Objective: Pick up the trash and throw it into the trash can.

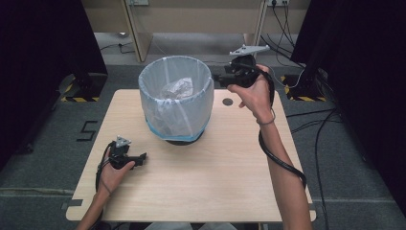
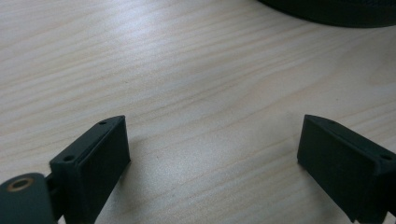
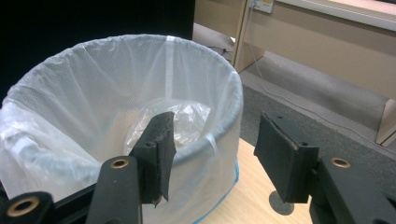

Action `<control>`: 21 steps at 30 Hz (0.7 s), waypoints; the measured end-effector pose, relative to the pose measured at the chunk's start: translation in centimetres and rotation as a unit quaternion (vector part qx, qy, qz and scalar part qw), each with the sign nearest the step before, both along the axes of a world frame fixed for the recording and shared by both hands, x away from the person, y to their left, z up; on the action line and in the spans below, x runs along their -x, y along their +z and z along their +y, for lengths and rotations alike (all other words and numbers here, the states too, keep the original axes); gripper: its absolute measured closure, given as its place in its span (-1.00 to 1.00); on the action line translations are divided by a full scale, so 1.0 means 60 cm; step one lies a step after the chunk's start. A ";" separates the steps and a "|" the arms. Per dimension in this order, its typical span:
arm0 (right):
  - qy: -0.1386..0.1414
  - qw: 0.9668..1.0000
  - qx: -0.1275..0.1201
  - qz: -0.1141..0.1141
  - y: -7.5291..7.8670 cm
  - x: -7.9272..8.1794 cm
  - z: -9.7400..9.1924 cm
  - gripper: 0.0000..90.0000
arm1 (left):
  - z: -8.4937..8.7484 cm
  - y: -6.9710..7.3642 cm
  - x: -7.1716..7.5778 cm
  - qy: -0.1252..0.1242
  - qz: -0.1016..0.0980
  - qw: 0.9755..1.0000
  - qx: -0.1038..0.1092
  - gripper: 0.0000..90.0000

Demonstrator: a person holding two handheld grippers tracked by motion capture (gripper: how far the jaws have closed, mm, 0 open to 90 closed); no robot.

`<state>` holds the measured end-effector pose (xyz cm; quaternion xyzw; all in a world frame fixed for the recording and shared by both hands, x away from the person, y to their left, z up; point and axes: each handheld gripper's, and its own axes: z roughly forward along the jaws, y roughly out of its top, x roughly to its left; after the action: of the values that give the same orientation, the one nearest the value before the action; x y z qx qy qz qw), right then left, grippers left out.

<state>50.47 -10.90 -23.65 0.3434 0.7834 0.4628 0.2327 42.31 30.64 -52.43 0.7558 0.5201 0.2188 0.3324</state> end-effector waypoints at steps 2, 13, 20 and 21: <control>-0.001 1.000 0.000 0.001 -0.003 0.002 -0.004 0.02 | 0.000 0.000 0.000 0.000 0.000 1.000 0.000 -0.82; -0.018 1.000 -0.001 0.002 -0.033 0.011 -0.046 -0.10 | 0.000 0.000 0.000 0.000 0.000 1.000 0.000 -0.82; -0.015 1.000 -0.003 0.008 -0.051 0.021 -0.059 -0.17 | 0.000 0.000 0.000 0.000 0.000 1.000 0.000 -0.82; -0.016 1.000 -0.003 0.010 -0.054 0.023 -0.061 -0.17 | 0.000 0.000 0.000 0.000 0.000 1.000 0.000 -0.82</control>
<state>49.11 -14.55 -26.90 0.3612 0.7785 0.4579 0.2318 42.31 30.64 -52.43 0.7555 0.5202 0.2188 0.3327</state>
